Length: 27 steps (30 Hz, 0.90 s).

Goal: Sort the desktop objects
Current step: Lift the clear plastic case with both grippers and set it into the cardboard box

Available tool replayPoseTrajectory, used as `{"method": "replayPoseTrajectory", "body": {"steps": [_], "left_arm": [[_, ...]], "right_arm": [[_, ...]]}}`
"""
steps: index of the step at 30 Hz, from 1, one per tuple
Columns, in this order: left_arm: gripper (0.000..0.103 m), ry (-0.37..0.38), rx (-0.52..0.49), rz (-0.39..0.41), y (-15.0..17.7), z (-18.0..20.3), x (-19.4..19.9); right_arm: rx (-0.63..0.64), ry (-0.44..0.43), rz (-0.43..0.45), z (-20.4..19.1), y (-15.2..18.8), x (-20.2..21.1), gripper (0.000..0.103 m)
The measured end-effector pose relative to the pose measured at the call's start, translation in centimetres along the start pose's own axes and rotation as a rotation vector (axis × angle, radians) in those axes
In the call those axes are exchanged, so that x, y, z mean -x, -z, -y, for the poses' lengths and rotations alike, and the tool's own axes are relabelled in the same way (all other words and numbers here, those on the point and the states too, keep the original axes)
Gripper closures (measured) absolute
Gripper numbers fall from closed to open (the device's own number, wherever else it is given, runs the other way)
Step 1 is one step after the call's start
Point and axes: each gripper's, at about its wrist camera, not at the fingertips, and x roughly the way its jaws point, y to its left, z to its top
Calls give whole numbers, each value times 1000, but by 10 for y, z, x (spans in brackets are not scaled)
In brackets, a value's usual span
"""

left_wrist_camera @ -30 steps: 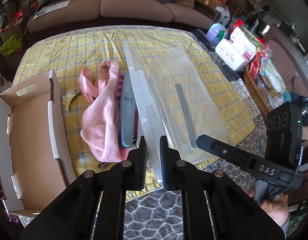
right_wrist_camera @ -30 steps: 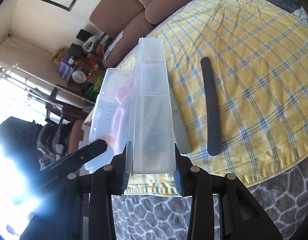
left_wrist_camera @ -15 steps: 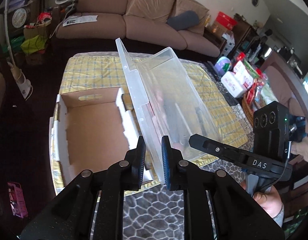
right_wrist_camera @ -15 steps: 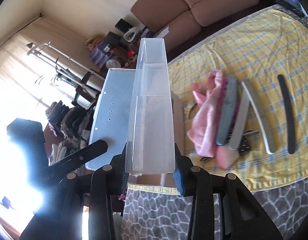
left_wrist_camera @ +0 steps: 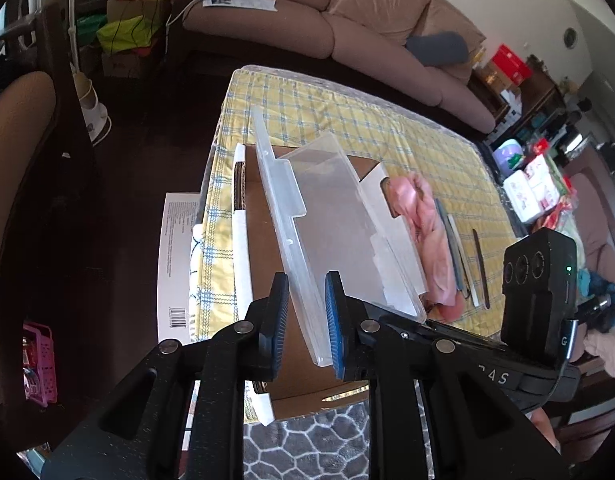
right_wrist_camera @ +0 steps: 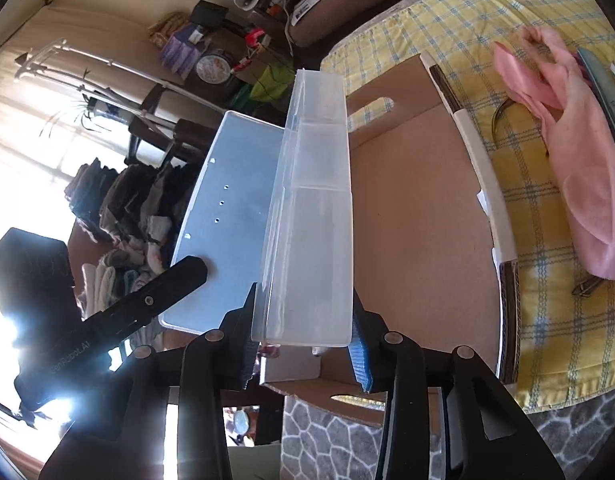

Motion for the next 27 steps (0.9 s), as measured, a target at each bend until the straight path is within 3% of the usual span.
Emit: {"method": "replayPoseTrajectory", "body": {"steps": [6, 8, 13, 15, 22, 27], "left_arm": [[88, -22, 3, 13, -3, -2, -12], [89, -15, 1, 15, -5, 0, -11], [86, -10, -5, 34, -3, 7, 0], [77, -6, -9, 38, -2, 10, 4], [72, 29, -49, 48, 9, 39, 20], [45, 81, -118, 50, 24, 80, 25]], "right_arm": [[148, 203, -47, -12, 0, -22, 32], [206, 265, -57, -15, 3, -24, 31], [261, 287, -25, -22, 8, -5, 31], [284, 313, 7, -21, 10, 12, 31], [233, 296, 84, -3, 8, 68, 30], [200, 333, 173, 21, 11, 122, 26]]}}
